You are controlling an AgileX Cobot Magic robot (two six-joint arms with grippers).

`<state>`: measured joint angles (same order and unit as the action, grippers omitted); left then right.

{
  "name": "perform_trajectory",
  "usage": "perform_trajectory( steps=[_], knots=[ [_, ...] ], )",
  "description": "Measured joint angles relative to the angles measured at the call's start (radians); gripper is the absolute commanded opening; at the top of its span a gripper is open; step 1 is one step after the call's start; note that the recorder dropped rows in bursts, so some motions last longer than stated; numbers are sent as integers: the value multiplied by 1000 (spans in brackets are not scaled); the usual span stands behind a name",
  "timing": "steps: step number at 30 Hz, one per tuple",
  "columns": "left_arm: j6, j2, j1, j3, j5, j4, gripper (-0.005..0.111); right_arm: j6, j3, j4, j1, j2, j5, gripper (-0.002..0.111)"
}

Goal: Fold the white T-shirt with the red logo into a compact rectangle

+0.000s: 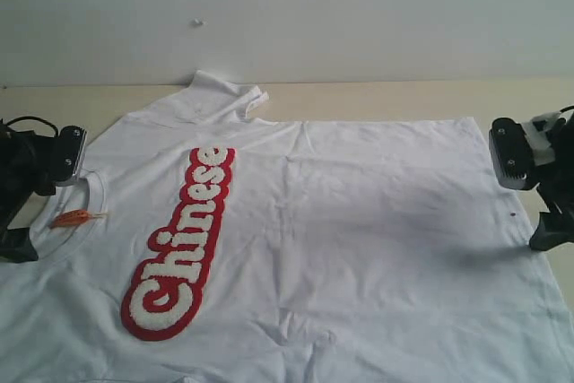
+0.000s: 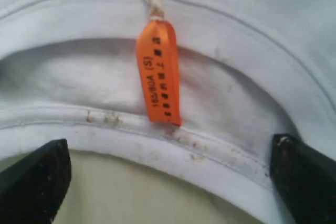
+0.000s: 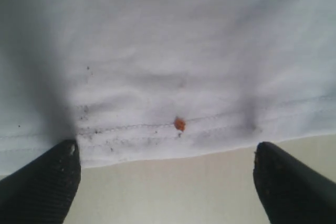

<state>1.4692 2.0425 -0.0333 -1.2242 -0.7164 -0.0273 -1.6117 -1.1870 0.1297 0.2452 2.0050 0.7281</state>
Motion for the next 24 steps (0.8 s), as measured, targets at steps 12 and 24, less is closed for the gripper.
perform_trajectory(
  steps=[12,24],
  knots=[
    [23,2,0,0,-6,-21,104,16,-82,-16,0,66,110,85],
    [26,2,0,0,-6,-23,104,8,-82,42,0,66,65,85]
  ],
)
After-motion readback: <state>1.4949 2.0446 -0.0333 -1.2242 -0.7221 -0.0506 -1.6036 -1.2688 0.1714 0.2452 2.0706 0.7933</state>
